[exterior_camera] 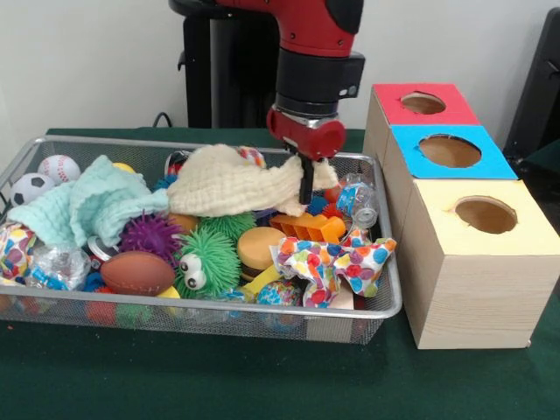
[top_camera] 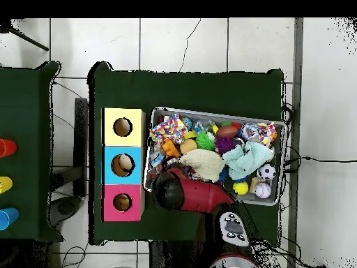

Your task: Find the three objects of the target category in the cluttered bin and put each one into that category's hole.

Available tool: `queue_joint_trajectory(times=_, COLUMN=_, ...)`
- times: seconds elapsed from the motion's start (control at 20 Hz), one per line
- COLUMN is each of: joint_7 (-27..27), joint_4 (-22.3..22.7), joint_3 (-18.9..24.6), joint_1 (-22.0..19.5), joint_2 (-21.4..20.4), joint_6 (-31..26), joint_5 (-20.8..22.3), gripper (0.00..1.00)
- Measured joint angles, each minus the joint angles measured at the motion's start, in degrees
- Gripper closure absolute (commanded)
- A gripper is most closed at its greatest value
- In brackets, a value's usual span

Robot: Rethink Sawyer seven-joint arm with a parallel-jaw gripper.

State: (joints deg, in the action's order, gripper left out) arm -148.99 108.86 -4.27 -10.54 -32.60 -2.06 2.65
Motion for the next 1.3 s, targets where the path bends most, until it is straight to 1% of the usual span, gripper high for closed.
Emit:
queue_joint_trajectory(times=0.15, joint_7=0.0, joint_4=0.0, joint_3=-0.59, joint_1=0.08, joint_2=0.16, joint_6=0.0, joint_5=0.11, gripper=0.0)
queue_joint_trajectory(times=0.45, joint_7=0.0, joint_4=-0.02, joint_3=-3.96, joint_1=-0.08, joint_2=2.12, joint_6=0.0, joint_5=1.73, gripper=0.0)
queue_joint_trajectory(times=0.6, joint_7=0.0, joint_4=-0.01, joint_3=-4.31, joint_1=-0.22, joint_2=2.8, joint_6=0.0, joint_5=1.75, gripper=0.0)
queue_joint_trajectory(times=0.75, joint_7=0.0, joint_4=-0.01, joint_3=-4.39, joint_1=-0.19, joint_2=2.64, joint_6=-0.14, joint_5=1.75, gripper=0.0)
queue_joint_trajectory(times=0.9, joint_7=0.0, joint_4=0.02, joint_3=-4.23, joint_1=-0.49, joint_2=0.28, joint_6=-1.77, joint_5=1.78, gripper=0.0)
queue_joint_trajectory(times=0.95, joint_7=0.0, joint_4=0.08, joint_3=-3.82, joint_1=-1.16, joint_2=-1.21, joint_6=-2.94, joint_5=1.77, gripper=0.0)
queue_joint_trajectory(times=1.05, joint_7=0.0, joint_4=0.17, joint_3=-3.37, joint_1=-2.0, joint_2=-2.67, joint_6=-4.21, joint_5=1.78, gripper=0.0)
queue_joint_trajectory(times=1.1, joint_7=0.0, joint_4=0.27, joint_3=-2.47, joint_1=-3.87, joint_2=-5.23, joint_6=-6.59, joint_5=1.79, gripper=0.0)
queue_joint_trajectory(times=1.25, joint_7=0.0, joint_4=0.27, joint_3=-1.59, joint_1=-6.21, joint_2=-8.03, joint_6=-9.41, joint_5=1.79, gripper=0.0)
queue_joint_trajectory(times=1.3, joint_7=0.0, joint_4=0.3, joint_3=-1.19, joint_1=-7.78, joint_2=-9.94, joint_6=-11.34, joint_5=1.8, gripper=0.0)
